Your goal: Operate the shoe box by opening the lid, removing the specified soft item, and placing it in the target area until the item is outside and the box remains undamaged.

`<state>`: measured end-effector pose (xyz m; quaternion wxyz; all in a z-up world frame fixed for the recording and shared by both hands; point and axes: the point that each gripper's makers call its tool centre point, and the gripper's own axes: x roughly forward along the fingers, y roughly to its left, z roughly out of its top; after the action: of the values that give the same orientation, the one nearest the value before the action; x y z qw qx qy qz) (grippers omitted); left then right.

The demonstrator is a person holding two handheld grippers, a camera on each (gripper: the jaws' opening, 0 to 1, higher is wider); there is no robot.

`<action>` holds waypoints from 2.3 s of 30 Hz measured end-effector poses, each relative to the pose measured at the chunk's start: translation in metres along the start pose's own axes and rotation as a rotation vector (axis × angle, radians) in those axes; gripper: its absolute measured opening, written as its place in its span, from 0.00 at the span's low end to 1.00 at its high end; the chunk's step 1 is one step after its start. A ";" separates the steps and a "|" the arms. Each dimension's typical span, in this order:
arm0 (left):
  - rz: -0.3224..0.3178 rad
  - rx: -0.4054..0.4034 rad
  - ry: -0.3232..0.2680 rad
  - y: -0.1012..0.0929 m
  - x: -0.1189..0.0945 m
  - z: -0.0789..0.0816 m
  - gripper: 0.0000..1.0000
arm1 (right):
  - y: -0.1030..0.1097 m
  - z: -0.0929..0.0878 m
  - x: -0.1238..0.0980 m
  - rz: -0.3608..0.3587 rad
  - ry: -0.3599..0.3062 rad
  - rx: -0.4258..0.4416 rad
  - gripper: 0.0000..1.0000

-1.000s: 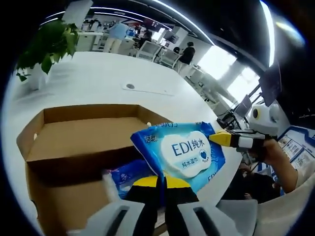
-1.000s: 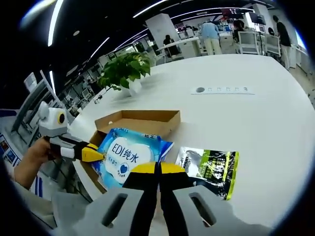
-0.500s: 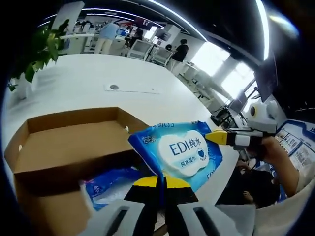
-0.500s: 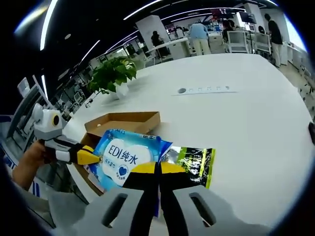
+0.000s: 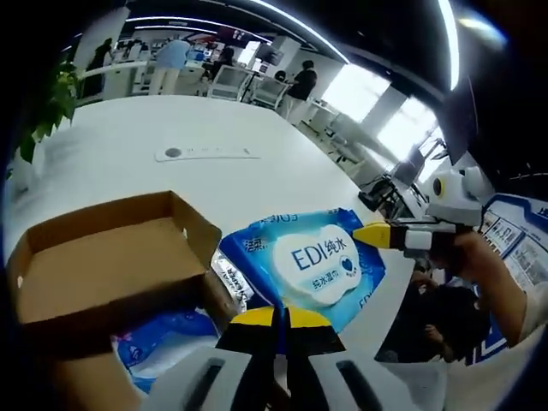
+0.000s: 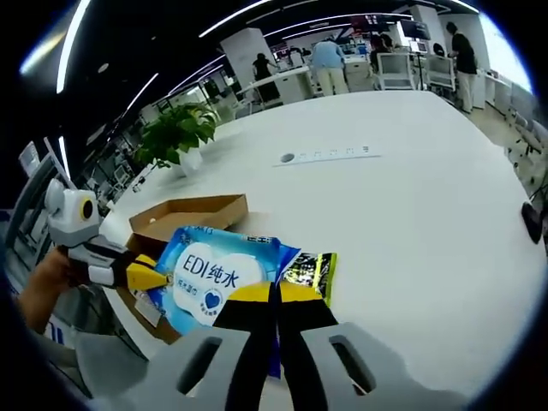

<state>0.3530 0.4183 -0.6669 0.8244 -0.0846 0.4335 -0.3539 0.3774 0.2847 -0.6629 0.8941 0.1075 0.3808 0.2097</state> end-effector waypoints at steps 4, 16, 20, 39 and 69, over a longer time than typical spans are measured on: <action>0.004 0.022 0.019 -0.001 0.011 0.002 0.01 | -0.012 -0.003 0.005 -0.021 0.006 0.011 0.00; 0.049 0.104 0.091 0.009 0.033 0.001 0.01 | -0.032 -0.013 0.032 -0.042 0.027 0.025 0.00; 0.076 0.154 0.126 0.016 0.040 -0.002 0.01 | -0.035 -0.015 0.043 -0.046 0.031 0.022 0.00; 0.153 0.357 0.243 0.033 0.062 -0.003 0.01 | -0.050 -0.030 0.081 -0.079 0.068 0.025 0.00; 0.133 0.469 0.294 0.025 0.051 -0.009 0.17 | -0.056 -0.032 0.081 -0.113 0.045 -0.022 0.00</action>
<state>0.3776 0.4042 -0.7172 0.7712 0.1891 0.4594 -0.3980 0.4215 0.2732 -0.7559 0.8969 0.0713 0.4039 0.1654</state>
